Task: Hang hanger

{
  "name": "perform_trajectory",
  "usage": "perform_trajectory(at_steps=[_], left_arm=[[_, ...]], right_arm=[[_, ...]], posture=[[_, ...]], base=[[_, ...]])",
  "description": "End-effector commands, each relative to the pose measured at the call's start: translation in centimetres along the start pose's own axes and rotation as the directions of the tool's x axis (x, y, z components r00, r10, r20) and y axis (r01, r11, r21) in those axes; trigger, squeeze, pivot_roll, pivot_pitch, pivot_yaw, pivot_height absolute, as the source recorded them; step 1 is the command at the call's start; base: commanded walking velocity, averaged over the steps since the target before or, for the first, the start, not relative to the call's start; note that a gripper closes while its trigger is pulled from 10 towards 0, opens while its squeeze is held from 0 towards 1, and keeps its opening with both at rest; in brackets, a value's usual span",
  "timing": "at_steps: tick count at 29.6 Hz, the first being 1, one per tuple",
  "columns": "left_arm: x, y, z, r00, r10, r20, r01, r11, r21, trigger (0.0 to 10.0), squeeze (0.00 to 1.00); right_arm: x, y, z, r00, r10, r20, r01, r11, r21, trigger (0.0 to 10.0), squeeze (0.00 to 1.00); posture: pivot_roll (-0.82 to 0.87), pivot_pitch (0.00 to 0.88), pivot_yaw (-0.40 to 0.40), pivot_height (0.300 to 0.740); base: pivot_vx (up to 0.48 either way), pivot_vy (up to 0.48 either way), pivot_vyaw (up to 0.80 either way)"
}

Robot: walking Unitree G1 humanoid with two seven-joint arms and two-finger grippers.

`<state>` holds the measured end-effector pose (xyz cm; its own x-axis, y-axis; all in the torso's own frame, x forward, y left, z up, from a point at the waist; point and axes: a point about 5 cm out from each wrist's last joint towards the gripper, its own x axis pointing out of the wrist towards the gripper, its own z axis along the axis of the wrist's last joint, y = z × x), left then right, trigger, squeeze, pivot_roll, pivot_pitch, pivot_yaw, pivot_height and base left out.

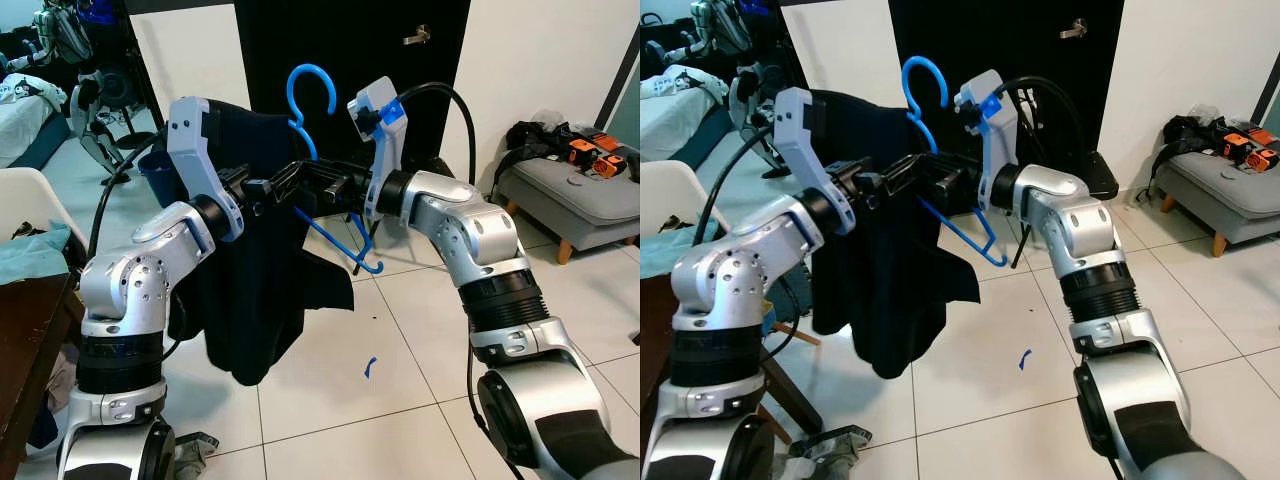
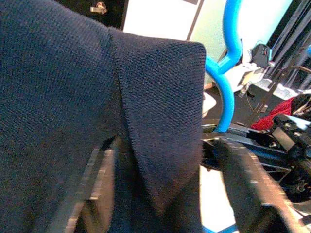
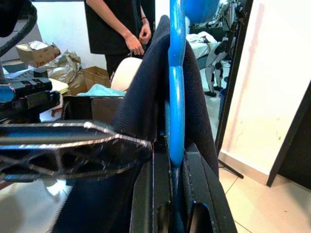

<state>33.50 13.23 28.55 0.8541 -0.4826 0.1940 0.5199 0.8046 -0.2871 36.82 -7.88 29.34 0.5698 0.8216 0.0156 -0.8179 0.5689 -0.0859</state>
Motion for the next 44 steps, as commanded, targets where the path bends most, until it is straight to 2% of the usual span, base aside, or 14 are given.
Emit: perform_trajectory(at_steps=[1,15,21,25,26,27,30,31,34,35,36,37,43,44], left_arm=[[-0.3,0.7,0.0,0.999,0.037,-0.002,-0.037,0.999,0.025,0.0,0.0],[-1.0,1.7,1.4,0.995,0.089,0.055,-0.092,0.994,0.059,0.0,0.0],[-1.0,1.0,1.4,0.997,0.05,0.056,-0.053,0.997,0.063,0.0,0.0],[-1.3,-0.5,2.7,0.993,-0.038,0.114,0.031,0.997,0.067,0.0,0.0],[-1.3,-0.5,2.7,0.993,-0.038,0.114,0.031,0.997,0.067,0.0,0.0],[-1.6,-0.3,3.6,0.987,-0.026,0.158,0.016,0.998,0.066,0.0,0.0],[-1.6,-0.3,3.6,0.987,-0.026,0.158,0.016,0.998,0.066,0.0,0.0],[-1.8,0.1,4.5,0.98,-0.007,0.201,-0.007,0.998,0.065,0.0,0.0],[-1.8,0.1,4.5,0.98,-0.007,0.201,-0.007,0.998,0.065,0.0,0.0],[-2.3,0.6,6.3,0.958,0.022,0.284,-0.033,0.999,0.035,0.0,0.0],[-2.3,0.6,6.3,0.958,0.022,0.284,-0.033,0.999,0.035,0.0,0.0],[-2.7,0.6,7.5,0.943,0.018,0.333,-0.026,0.999,0.02,0.0,0.0],[-2.9,0.3,7.9,0.936,-0.006,0.351,0.004,1.0,0.006,0.0,0.0],[-2.8,0.0,6.7,0.95,-0.014,0.312,0.011,1.0,0.011,0.0,0.0]], right_arm=[[0.5,1.4,1.8,0.993,0.087,0.074,-0.085,0.996,-0.034,0.0,0.0],[0.3,1.1,1.7,0.995,0.068,0.07,-0.067,0.997,-0.026,0.0,0.0],[0.4,0.9,1.7,0.996,0.051,0.068,-0.05,0.999,-0.018,0.0,0.0],[0.6,-0.3,1.1,0.999,-0.04,0.026,0.039,0.999,0.023,0.0,0.0],[0.6,-0.3,1.1,0.999,-0.04,0.026,0.039,0.999,0.023,0.0,0.0],[0.5,-0.7,0.8,0.997,-0.077,0.004,0.077,0.996,0.041,0.0,0.0],[0.5,-0.7,0.8,0.997,-0.077,0.004,0.077,0.996,0.041,0.0,0.0],[0.4,-1.1,0.4,0.994,-0.11,-0.015,0.111,0.992,0.057,0.0,0.0],[0.4,-1.1,0.4,0.994,-0.11,-0.015,0.111,0.992,0.057,0.0,0.0],[0.1,-1.8,0.0,0.984,-0.172,-0.038,0.175,0.981,0.082,0.0,0.0],[0.1,-1.8,0.0,0.984,-0.172,-0.038,0.175,0.981,0.082,0.0,0.0],[-0.3,-2.6,-0.3,0.97,-0.238,-0.046,0.242,0.964,0.106,0.0,0.0],[-0.6,-3.6,-0.1,0.948,-0.317,-0.019,0.317,0.938,0.141,0.0,0.0],[-0.7,-3.8,0.6,0.941,-0.337,0.032,0.328,0.93,0.164,0.0,0.0]], posture=[[0.01,0.0,0.088,0.74],[0.02,0.0,0.085,0.74],[0.02,0.0,0.081,0.74],[0.03,0.0,0.082,0.74],[0.03,0.0,0.082,0.74],[0.03,0.0,0.083,0.74],[0.03,0.0,0.083,0.74],[0.03,0.0,0.087,0.74],[0.03,0.0,0.087,0.74],[0.03,0.0,0.093,0.74],[0.03,0.0,0.093,0.74],[0.03,0.0,0.096,0.74],[0.03,0.0,0.098,0.74],[0.03,0.0,0.099,0.74]], base=[[0.0,0.0,0.0],[0.0,0.0,0.0],[0.0,0.0,0.0],[0.0,0.0,0.0],[0.0,0.0,0.0],[0.0,0.0,0.0],[0.0,0.0,0.0],[0.0,0.0,0.0],[0.0,0.0,0.0],[0.0,0.0,0.0],[0.0,0.0,0.0],[0.0,0.0,0.0],[0.0,0.0,0.0],[0.0,0.0,0.0]])
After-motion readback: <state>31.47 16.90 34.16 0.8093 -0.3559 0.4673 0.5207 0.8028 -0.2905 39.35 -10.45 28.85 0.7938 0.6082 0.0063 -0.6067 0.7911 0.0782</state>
